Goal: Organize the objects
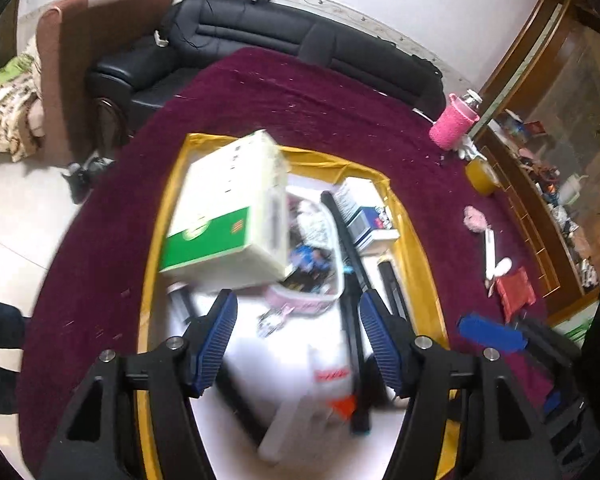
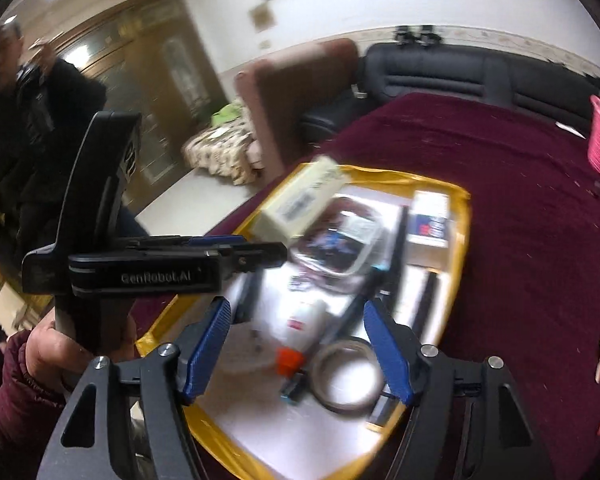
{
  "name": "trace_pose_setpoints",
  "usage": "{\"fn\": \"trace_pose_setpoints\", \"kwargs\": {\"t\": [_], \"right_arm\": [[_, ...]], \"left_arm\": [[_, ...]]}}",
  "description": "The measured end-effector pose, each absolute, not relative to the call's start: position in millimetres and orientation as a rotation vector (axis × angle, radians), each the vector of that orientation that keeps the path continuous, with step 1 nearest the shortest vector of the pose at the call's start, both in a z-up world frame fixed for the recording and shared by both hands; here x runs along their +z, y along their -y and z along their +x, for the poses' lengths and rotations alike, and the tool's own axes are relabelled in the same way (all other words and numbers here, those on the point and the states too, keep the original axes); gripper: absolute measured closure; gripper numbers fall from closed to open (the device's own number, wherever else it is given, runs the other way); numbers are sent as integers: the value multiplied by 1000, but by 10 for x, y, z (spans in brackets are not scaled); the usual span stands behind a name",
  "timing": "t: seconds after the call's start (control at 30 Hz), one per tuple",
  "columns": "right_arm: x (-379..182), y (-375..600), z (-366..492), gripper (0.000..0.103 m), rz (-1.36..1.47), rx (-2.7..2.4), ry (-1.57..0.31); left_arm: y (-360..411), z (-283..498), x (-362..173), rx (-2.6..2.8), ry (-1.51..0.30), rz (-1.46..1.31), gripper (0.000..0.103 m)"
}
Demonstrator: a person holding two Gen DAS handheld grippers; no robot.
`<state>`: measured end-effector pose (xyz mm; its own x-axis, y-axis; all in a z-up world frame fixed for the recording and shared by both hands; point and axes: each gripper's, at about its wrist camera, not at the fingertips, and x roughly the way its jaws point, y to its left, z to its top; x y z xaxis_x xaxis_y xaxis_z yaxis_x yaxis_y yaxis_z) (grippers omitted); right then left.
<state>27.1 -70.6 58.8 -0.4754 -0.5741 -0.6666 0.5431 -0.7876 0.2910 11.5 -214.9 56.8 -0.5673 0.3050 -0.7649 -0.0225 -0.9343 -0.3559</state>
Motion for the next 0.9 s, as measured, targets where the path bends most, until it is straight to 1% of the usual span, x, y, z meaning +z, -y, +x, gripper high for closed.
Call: {"fn": "trace_pose_setpoints", "kwargs": {"t": [0.1,0.27,0.37,0.43,0.6,0.7,0.8,0.9], "right_arm": [[529,558,203,28,1070,-2251,110],[521,520,183,28,1061,-2263,118],[544,530,165,28,1055,-2243,151],[578,575,103,28,1063,-2188,215],[521,853,-251,28,1142,-1948,378],[321,1155,-512,27,1247,-1795,414],[105,1313,-656,27,1321,-1705,491],[-67,1375,-768,27,1365,-1665,567]], "left_arm": [[2160,-120,483,2545,568,-1365,40],[2326,-352,398,2504,774,-1360,40],[2333,-222,521,2530,741,-1310,39],[2368,-63,627,2552,715,-1281,39],[2563,443,867,2675,648,-1197,29],[2706,747,940,2726,610,-1164,27],[2802,969,972,2691,622,-1118,27],[2743,1138,974,2632,559,-1090,26]]}}
